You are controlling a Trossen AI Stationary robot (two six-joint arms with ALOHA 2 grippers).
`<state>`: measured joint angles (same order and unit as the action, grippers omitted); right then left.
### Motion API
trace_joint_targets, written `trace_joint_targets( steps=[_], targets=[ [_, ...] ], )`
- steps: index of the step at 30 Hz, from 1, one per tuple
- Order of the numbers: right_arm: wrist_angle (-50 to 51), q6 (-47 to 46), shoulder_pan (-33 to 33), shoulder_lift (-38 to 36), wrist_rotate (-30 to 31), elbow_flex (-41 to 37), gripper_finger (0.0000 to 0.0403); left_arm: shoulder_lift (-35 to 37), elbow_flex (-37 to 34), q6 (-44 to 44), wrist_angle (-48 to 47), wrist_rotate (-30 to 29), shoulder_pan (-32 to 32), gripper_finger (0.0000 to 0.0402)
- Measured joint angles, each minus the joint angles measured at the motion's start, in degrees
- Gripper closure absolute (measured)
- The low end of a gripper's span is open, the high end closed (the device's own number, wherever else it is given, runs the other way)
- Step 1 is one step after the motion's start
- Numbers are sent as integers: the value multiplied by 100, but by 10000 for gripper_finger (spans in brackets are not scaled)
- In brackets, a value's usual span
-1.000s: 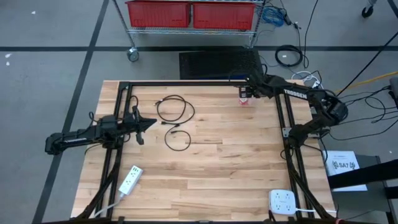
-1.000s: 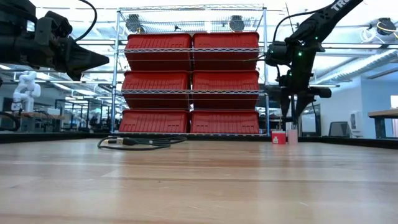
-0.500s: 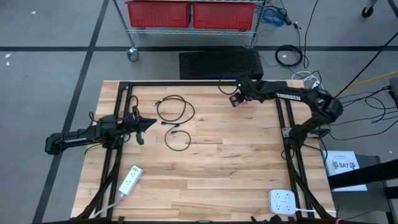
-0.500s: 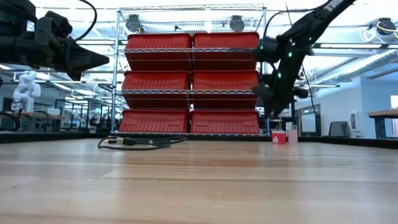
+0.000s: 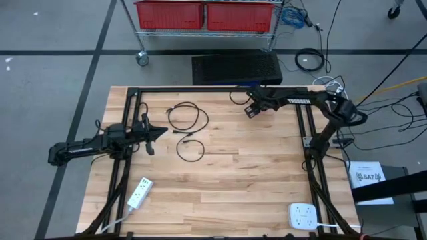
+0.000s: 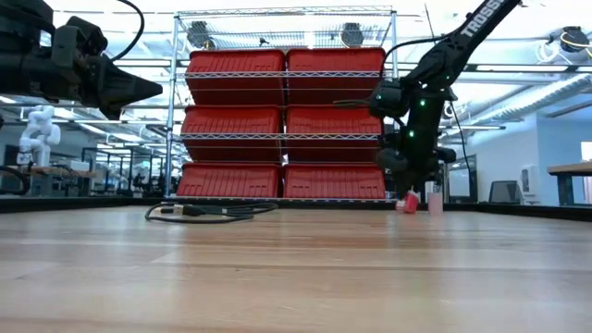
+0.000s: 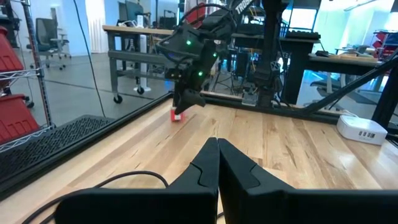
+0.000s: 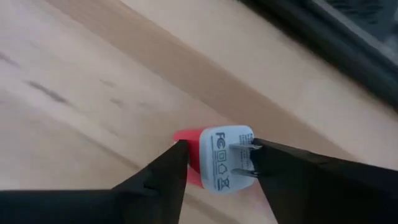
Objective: Insert USB
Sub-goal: Insert the red charger adapter into the right white outlet extension
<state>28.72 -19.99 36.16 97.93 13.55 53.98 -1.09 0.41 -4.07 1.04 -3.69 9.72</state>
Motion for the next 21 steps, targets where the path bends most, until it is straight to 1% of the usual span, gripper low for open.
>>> trace_joint_targets(
  steps=[3,7,11,13,15,21],
  targets=[
    [12,-149,-262,-121,-400,-5,280,0,2,-1,0,1,2,400],
    [86,-286,-718,-371,-1100,-33,318,-1,1,0,0,0,1,400],
    [184,-390,-1272,-546,-1972,-53,342,1,0,0,1,0,0,400],
    [260,-500,-1545,-569,-2304,-57,351,0,2,1,0,-1,2,400],
    [316,-633,-1836,-571,-2402,-55,355,1,0,-1,0,0,0,400],
    [350,-957,-2853,-577,-2314,-55,352,1,1,0,0,1,-1,400]
  ],
)
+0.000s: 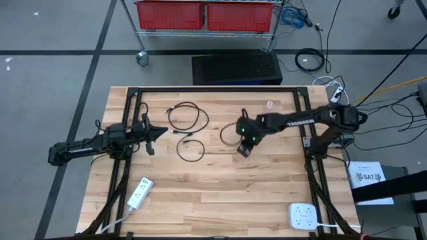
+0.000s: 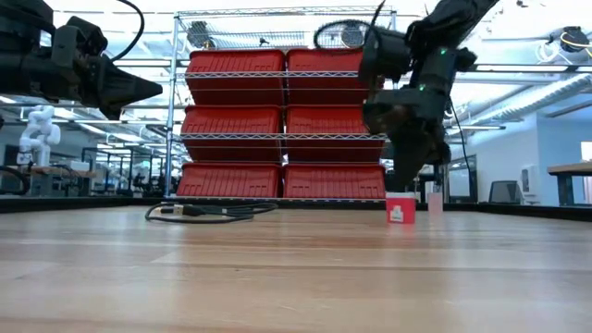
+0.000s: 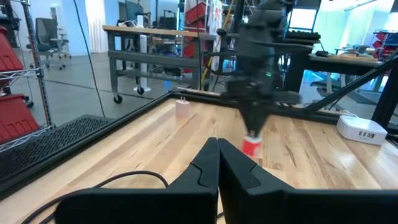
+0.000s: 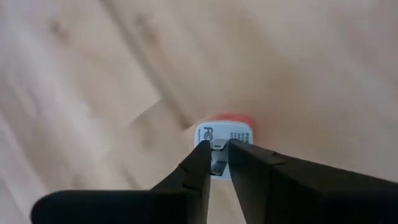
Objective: Insert USB
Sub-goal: Insert the red charger adapter into the right white outlet extension
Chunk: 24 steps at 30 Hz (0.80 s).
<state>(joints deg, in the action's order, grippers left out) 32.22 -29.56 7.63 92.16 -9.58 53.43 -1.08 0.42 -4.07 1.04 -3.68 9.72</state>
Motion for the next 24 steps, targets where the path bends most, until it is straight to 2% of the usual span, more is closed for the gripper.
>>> trace_joint_targets(
  steps=[6,11,17,20,24],
  targets=[
    [-249,-384,-881,7,-114,-4,366,0,0,0,0,0,0,400],
    [-574,-440,-1256,15,-153,-10,376,0,0,2,0,-2,0,400],
    [-1107,-130,-1187,22,46,-13,380,0,-2,0,0,-2,1,400],
    [-1000,-61,-1041,22,473,-13,380,0,-2,-1,0,-2,0,400],
    [-811,19,-771,20,504,-13,380,0,0,2,0,-1,1,400]
  ],
)
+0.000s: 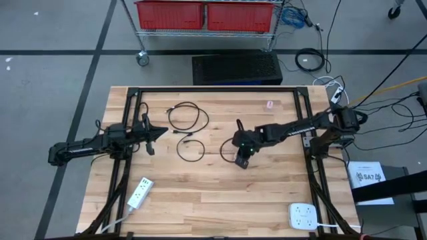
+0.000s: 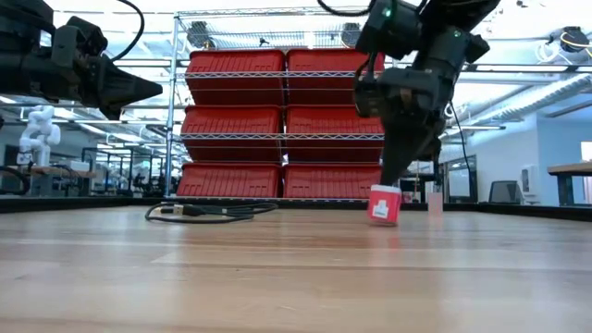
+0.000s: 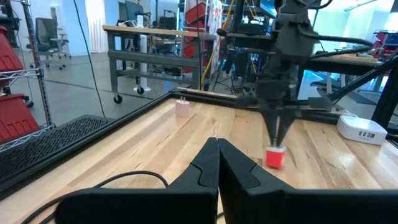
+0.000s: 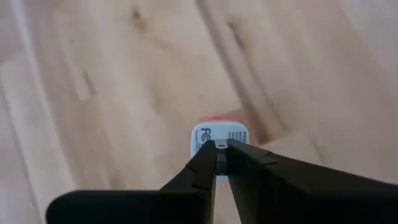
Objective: Insert USB
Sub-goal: Insert the red charger adapter into the right white outlet extension
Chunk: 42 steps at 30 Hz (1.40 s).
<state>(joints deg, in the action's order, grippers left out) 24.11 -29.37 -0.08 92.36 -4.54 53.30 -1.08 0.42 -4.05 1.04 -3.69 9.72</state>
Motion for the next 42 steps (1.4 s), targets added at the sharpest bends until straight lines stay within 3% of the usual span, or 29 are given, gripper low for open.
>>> trace_joint_targets(
  steps=[8,22,32,36,42],
  targets=[
    [413,579,485,116,2,44,357,0,0,0,0,0,-1,400],
    [176,1402,578,-7,67,139,232,-2,0,0,0,-1,0,400],
    [1142,1201,95,-372,1851,299,161,-2,0,-2,0,-1,0,400],
    [436,864,14,-341,1657,-326,147,0,-1,0,0,-1,-1,400],
    [-1880,657,-53,-343,1791,-1533,144,0,1,0,0,-1,1,400]
  ],
)
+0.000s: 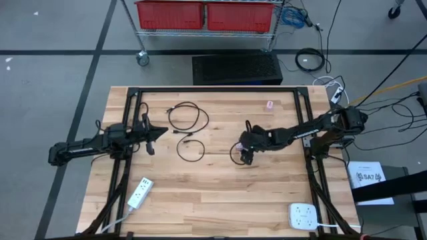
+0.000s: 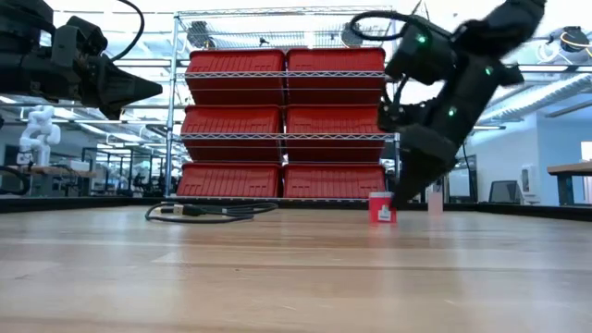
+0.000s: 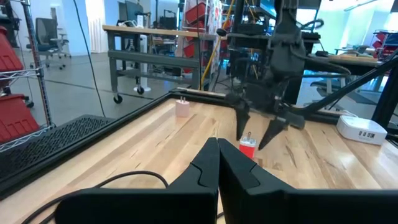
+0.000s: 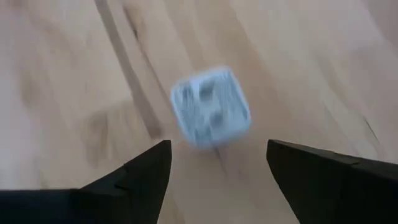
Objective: Insert USB
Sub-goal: Insert the red charger adapter into the right white outlet extension
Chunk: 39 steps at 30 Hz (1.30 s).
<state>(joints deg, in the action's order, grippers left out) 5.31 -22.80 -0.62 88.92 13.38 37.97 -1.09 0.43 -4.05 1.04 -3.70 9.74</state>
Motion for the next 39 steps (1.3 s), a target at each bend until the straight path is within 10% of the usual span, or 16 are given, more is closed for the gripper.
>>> trace_joint_targets(
  steps=[9,20,30,39],
  targets=[
    [-1715,607,130,-4,-55,-908,161,-1,-1,0,0,1,-2,400],
    [-2382,1044,116,-12,-568,-818,393,-1,0,0,0,2,-1,400],
    [-1510,1177,39,-28,-739,169,319,0,0,-1,0,1,-2,400],
    [-2961,1135,400,810,-562,328,172,0,-2,-2,0,0,-1,400]
  ],
)
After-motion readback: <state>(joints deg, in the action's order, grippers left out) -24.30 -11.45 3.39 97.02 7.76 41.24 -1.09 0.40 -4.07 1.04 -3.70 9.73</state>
